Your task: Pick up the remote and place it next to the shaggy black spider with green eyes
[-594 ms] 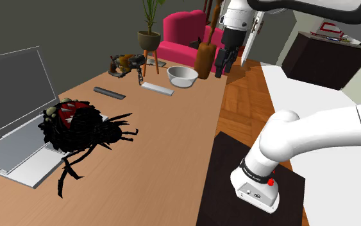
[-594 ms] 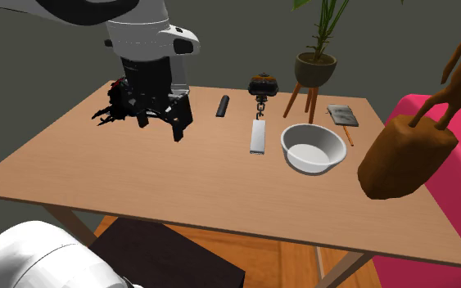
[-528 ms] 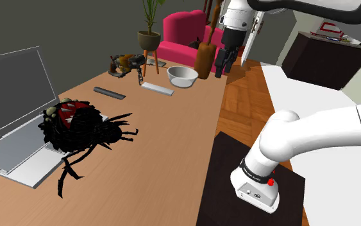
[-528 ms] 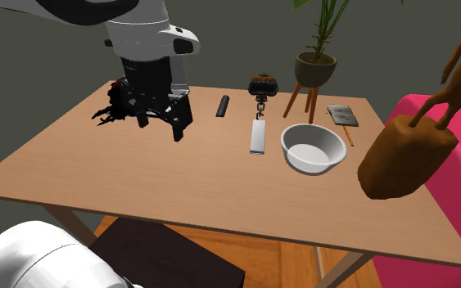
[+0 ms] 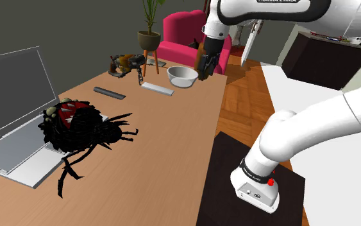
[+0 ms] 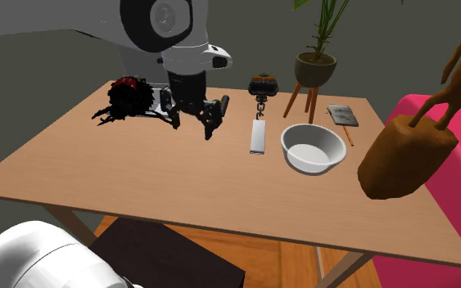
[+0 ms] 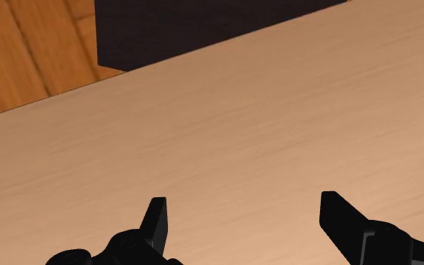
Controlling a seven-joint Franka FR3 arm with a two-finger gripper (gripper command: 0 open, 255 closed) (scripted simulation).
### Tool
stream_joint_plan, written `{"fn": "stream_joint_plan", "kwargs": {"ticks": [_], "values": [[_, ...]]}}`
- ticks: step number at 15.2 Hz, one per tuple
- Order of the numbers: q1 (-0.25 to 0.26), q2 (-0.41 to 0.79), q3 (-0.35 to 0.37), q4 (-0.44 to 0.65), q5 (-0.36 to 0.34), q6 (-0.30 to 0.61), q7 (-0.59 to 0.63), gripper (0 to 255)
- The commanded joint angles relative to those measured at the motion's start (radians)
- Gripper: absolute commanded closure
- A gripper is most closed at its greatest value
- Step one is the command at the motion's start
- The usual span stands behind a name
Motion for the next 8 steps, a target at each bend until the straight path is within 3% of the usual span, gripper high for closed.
{"fn": "stream_joint_plan", "kwargs": {"ticks": [1, 8], "values": [[0.003, 0.069, -0.009, 0.017, -0.002, 0.056, -0.015, 0], [0.010, 0.322, -0.041, 0.118, 0.005, 0.213, -0.073, 0]]}}
